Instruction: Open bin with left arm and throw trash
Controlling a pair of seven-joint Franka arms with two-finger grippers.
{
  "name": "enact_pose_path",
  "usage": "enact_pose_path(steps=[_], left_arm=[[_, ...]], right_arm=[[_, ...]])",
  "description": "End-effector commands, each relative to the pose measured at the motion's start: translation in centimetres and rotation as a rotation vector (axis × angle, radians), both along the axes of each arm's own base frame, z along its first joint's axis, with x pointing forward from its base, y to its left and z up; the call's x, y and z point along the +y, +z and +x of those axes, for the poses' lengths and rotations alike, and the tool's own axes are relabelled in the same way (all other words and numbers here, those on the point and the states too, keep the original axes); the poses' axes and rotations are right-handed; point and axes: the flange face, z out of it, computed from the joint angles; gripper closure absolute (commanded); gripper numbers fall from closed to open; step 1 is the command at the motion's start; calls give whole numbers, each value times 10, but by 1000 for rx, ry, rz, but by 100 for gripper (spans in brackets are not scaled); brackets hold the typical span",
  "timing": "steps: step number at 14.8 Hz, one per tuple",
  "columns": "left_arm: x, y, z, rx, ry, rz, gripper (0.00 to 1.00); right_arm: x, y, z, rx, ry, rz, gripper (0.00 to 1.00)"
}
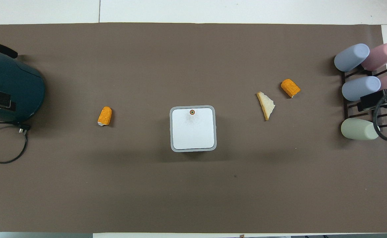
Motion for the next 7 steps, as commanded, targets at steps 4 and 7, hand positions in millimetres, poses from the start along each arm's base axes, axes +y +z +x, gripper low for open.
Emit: enact_pose_path(steps=[4, 7], left_arm=[[-2, 1, -10, 9, -6, -7, 0], [-4, 0, -10, 7, -1, -6, 0]], right_arm=[[-4, 1, 0, 14, 24, -12, 0], [-1, 1, 0, 10, 27, -11, 0]])
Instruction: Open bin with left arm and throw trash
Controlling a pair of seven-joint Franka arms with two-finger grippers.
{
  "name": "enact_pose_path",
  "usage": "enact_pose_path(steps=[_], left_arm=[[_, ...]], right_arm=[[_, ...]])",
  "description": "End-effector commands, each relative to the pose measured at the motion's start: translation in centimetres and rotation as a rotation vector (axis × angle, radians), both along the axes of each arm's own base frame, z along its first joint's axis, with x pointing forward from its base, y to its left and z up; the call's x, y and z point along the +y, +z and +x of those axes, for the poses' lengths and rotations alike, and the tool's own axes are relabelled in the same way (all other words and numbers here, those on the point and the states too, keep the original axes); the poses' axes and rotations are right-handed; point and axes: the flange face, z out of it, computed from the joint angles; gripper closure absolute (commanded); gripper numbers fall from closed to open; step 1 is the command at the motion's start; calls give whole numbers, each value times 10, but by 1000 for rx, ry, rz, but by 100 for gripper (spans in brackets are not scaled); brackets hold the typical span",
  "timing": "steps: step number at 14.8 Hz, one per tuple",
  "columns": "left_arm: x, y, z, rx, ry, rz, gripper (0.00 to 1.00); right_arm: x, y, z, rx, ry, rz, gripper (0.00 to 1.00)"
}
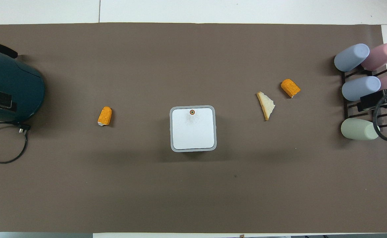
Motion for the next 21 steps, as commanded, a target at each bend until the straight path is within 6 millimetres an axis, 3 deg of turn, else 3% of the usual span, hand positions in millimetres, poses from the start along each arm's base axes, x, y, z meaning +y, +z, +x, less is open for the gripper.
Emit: enact_pose_path(steps=[1, 2, 3, 4, 5, 7, 9, 12, 14, 17, 21], left_arm=[[-6, 3, -9, -9, 3, -6, 0], [-15, 4, -6, -32, -16, -7, 15], [-29, 4, -7, -32, -44, -7, 61], [-41, 0, -7, -32, -64, -8, 91], [-54, -2, -9, -36, -89, -8, 100], [-82, -5, -12, -65, -138, -11, 100], [-131, -15, -21, -119, -154, -23, 100], [-202, -37, -41, -177, -153, -52, 100], [-250, -56, -50, -201, -181, -72, 100], [-299, -83, -66, -271, -176, -123, 100], [-367, -138, -69, -293, -188, -163, 100]], right_arm=[[-2, 1, 0, 11, 24, -9, 0], [-2, 0, 0, 12, 23, -8, 0], [-1, -1, -1, 10, 14, -6, 0], [0, -9, -3, 22, 11, 0, 0], [0, -10, -1, -8, 17, -1, 0], [13, -23, 3, -53, 40, -1, 0], [44, -38, 19, -85, 91, 2, 0], [94, -82, 49, -112, 89, 52, 0], [116, -114, 66, -141, 118, 51, 0], [115, -154, 87, -194, 168, 43, 0], [107, -187, 105, -230, 289, 27, 0]])
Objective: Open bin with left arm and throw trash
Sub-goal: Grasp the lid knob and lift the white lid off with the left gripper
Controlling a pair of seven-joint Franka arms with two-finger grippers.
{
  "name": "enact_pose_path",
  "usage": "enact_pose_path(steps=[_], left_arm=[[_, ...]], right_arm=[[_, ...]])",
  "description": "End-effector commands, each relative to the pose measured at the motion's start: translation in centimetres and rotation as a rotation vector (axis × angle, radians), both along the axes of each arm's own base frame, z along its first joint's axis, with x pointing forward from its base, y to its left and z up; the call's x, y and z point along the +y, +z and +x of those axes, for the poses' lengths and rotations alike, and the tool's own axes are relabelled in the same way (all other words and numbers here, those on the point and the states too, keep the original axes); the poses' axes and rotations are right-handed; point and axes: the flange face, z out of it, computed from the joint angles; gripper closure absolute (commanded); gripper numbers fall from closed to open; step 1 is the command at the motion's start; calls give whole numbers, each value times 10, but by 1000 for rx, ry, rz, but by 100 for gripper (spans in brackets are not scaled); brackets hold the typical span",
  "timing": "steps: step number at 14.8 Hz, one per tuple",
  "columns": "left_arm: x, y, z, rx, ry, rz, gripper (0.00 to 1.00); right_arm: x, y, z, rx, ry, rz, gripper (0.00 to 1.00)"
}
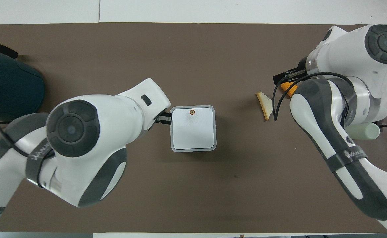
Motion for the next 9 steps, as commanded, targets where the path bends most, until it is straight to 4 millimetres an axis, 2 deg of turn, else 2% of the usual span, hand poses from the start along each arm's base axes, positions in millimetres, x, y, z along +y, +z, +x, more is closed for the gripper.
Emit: enact_pose_path(steps=[1, 4, 5, 6, 8, 9], left_arm=[[-37, -40, 3, -13, 39, -44, 100], [-69, -73, 3, -54, 12, -85, 100], [-76, -84, 3, -53, 3, -82, 100], [-78, -92, 7, -62, 5, -90, 100], [-78, -103, 9, -68, -3, -91, 100], [-78, -107, 8, -58, -6, -81, 100]], right_arm=[[-10, -16, 9, -18, 67, 2, 0], [6, -42, 15, -1, 29, 43, 0], [20, -53, 12, 15, 21, 53, 0], [29, -59, 9, 25, 26, 52, 0], [40, -88, -4, 30, 59, 43, 0], [38, -102, -9, 12, 97, 33, 0]])
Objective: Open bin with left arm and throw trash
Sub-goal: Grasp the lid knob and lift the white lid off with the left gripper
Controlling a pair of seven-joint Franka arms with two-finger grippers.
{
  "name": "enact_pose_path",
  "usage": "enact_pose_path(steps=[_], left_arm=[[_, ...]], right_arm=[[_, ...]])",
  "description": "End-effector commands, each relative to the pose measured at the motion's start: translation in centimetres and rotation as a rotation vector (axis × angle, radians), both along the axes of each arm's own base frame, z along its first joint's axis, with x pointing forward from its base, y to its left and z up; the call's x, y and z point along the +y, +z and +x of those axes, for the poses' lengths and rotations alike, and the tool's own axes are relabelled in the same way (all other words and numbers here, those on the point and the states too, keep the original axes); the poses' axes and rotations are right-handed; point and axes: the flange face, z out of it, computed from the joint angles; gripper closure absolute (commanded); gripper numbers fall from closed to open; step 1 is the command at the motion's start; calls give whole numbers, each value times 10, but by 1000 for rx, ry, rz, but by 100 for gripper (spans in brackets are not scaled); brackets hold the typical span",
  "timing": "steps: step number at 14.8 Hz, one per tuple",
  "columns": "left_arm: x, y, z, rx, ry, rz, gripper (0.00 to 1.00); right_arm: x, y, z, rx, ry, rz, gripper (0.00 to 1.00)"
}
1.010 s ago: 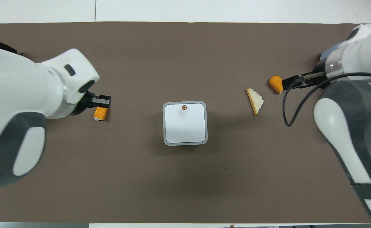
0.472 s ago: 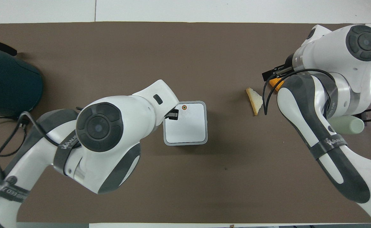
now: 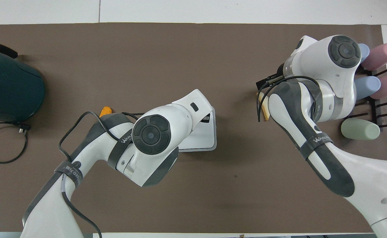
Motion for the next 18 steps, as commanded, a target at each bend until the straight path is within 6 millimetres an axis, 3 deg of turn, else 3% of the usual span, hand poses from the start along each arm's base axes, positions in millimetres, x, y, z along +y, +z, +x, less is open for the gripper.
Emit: enact_pose_path(steps=[1, 3, 5, 8, 10, 15, 16, 18], left_arm=[[0, -9, -2, 4, -6, 7, 100], [3, -20, -13, 28, -15, 30, 100], [1, -17, -24, 84, -30, 80, 100], [25, 31, -40, 148, -26, 133, 100], [46, 54, -51, 203, -20, 179, 100], [130, 91, -43, 289, -33, 248, 100], [155, 95, -36, 316, -3, 257, 100], [197, 96, -18, 354, 73, 258, 100]], right_arm=[[-2, -38, -16, -45, 90, -9, 0], [0, -57, -24, -35, 109, -15, 0], [11, -67, -32, -17, 133, -19, 0], [5, -72, -34, 6, 125, -21, 4], [4, -72, -34, 5, 131, -22, 18], [0, -74, -35, 8, 128, -23, 46], [-1, -74, -35, 11, 126, -23, 58], [-7, -77, -37, 19, 119, -24, 100]])
